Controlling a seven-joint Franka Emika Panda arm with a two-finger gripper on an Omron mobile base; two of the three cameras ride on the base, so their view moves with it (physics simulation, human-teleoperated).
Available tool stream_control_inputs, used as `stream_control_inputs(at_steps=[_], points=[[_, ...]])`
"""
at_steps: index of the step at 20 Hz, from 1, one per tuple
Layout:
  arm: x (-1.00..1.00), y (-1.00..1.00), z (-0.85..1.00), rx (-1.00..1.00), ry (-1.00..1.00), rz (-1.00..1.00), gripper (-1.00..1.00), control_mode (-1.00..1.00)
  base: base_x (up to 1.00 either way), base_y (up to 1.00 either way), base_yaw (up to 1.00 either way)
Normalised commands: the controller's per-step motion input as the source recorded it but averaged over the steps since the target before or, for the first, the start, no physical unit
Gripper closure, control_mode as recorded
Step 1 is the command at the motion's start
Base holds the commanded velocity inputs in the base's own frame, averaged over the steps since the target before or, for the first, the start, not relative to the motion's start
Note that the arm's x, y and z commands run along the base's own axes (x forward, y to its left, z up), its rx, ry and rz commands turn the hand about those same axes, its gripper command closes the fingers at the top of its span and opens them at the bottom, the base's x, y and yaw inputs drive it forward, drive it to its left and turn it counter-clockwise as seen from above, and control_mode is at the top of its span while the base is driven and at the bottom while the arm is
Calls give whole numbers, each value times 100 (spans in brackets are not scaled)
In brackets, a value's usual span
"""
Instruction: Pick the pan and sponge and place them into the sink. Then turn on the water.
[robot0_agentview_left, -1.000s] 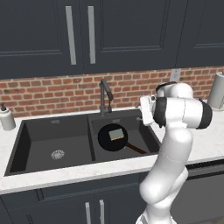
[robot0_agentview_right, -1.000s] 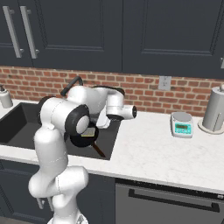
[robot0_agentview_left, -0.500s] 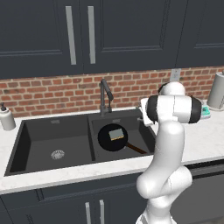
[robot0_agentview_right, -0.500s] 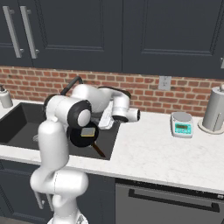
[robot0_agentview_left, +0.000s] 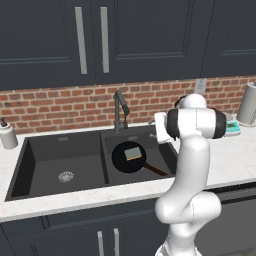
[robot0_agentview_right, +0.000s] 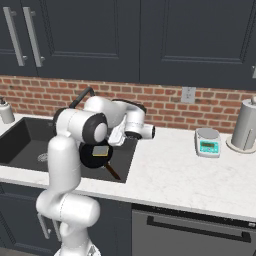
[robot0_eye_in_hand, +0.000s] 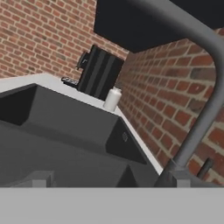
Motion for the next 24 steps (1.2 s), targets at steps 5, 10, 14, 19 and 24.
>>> stream_control_inputs(at_steps=[5,10,14,19,24], points=[[18,15,-1,0,0,0,-100,-100,0,0,0],[20,0,0,2,2,-2,-100,-100,0,0,0],[21,7,0,6,8,-5,-100,-100,0,0,0],[18,17,0,7,8,-7,-100,-100,0,0,0],[11,24,0,7,5,-7,-100,-100,0,0,0]])
